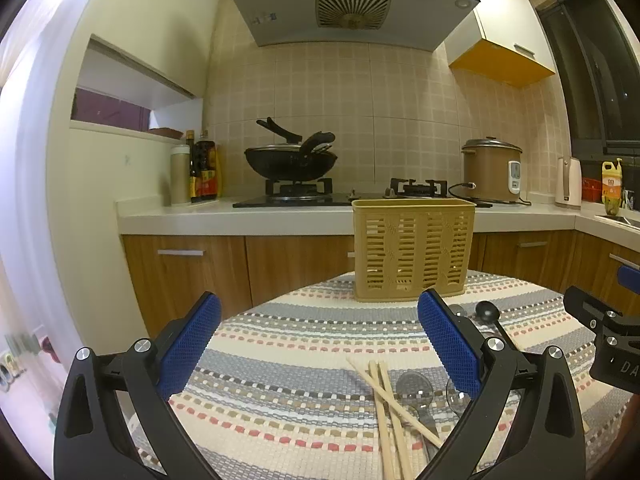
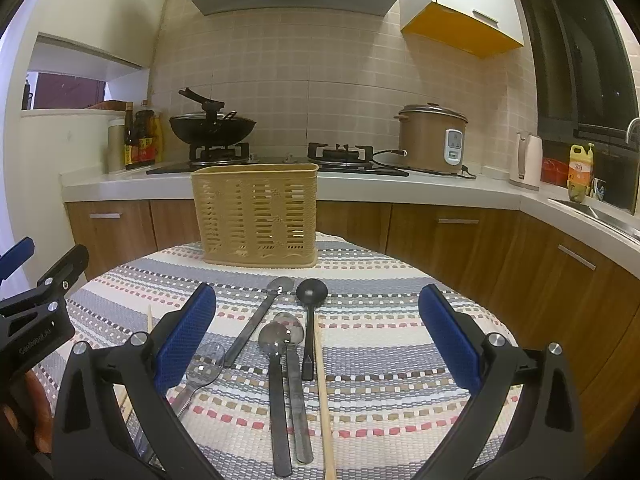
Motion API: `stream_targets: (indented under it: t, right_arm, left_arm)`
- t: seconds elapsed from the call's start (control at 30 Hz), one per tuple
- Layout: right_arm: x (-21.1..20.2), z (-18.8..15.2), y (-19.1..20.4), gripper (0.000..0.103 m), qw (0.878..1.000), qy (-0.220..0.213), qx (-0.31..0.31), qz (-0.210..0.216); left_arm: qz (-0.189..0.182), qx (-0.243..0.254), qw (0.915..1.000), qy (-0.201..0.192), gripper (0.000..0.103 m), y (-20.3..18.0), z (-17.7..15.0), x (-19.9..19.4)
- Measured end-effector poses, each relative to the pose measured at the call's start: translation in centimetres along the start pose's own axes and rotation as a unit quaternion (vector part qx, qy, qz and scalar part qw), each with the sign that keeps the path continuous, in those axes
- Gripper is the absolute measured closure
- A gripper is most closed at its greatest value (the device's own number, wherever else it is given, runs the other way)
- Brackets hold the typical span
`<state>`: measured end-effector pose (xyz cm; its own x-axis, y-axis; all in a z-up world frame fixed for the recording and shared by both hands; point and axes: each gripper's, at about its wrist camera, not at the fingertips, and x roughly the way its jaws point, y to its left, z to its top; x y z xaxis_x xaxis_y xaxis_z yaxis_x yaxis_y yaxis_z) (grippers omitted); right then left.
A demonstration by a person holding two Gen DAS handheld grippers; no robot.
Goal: Organize utensils
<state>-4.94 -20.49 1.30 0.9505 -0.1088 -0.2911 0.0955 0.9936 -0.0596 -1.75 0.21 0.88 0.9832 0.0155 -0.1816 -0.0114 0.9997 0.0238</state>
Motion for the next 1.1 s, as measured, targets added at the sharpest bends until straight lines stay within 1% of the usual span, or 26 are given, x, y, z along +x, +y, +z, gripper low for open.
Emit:
stream_targets:
  t: [1.1]
  right_arm:
    - [0.23, -0.11, 0.30, 0.006, 1.000, 0.001, -0.006, 0.004]
  left_arm:
    - [0.003, -0.008, 0.9999, 0.012, 0.007, 0.43, -0.27, 0.59]
